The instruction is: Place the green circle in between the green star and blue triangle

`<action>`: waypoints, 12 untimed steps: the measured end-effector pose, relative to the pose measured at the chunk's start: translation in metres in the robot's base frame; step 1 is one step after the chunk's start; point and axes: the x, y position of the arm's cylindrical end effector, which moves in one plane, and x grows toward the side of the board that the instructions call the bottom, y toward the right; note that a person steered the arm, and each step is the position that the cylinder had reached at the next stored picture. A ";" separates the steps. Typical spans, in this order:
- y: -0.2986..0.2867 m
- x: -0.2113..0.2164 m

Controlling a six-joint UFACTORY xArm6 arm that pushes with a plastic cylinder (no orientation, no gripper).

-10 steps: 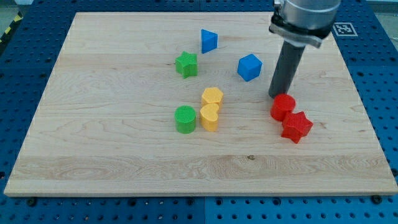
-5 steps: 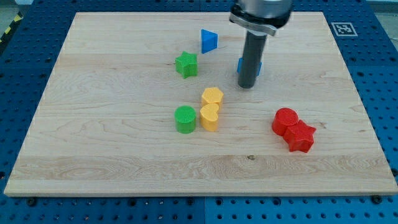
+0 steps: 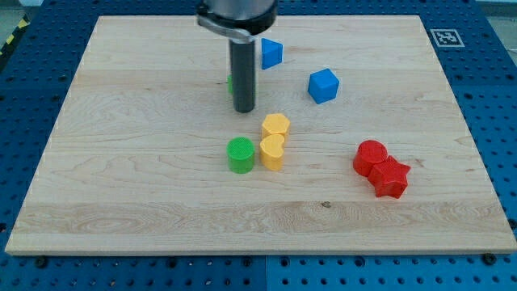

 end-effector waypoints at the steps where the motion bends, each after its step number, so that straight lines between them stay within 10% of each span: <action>1: -0.021 0.028; 4: 0.019 0.130; 12: 0.009 0.059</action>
